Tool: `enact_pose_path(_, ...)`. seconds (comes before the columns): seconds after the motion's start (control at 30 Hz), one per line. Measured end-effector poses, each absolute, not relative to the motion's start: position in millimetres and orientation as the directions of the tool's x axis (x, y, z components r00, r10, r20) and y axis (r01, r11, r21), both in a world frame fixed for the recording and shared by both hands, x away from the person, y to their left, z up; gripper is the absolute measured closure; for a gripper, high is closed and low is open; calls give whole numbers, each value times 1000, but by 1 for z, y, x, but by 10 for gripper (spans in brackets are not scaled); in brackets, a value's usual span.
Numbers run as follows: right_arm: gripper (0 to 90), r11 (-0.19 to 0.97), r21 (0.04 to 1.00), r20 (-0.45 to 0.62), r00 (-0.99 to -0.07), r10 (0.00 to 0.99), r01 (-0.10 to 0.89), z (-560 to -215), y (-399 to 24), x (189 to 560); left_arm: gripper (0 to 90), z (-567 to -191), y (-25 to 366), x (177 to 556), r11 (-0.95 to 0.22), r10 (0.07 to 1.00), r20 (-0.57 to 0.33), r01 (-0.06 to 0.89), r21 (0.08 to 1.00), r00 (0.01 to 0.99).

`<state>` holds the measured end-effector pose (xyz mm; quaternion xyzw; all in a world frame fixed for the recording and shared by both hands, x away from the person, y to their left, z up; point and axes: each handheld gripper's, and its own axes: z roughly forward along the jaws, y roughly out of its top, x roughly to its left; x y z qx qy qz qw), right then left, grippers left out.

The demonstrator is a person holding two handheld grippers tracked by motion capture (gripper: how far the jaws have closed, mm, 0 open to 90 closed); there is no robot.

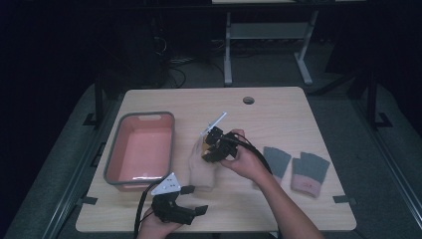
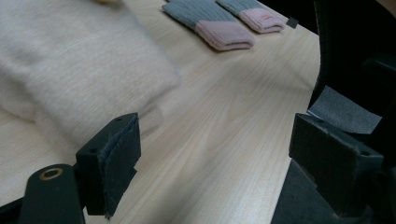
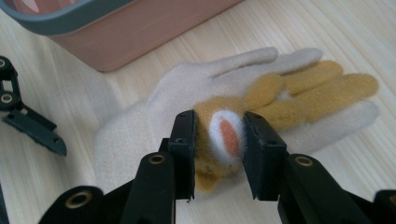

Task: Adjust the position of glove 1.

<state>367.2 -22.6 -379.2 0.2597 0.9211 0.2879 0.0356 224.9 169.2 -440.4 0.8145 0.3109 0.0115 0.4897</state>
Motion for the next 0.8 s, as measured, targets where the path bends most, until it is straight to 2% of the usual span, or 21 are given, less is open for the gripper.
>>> enact_pose_path(0.5, 650, 707, 503, 134, -853, 505, 497, -402, -15, 377, 166, -441, 169, 225, -322, 521, -292, 501, 803, 802)
enact_pose_path(0.8, 527, 684, 531, 134, -846, 516, 501, -402, -14, 379, 166, -441, 170, 225, -320, 522, -288, 497, 806, 803)
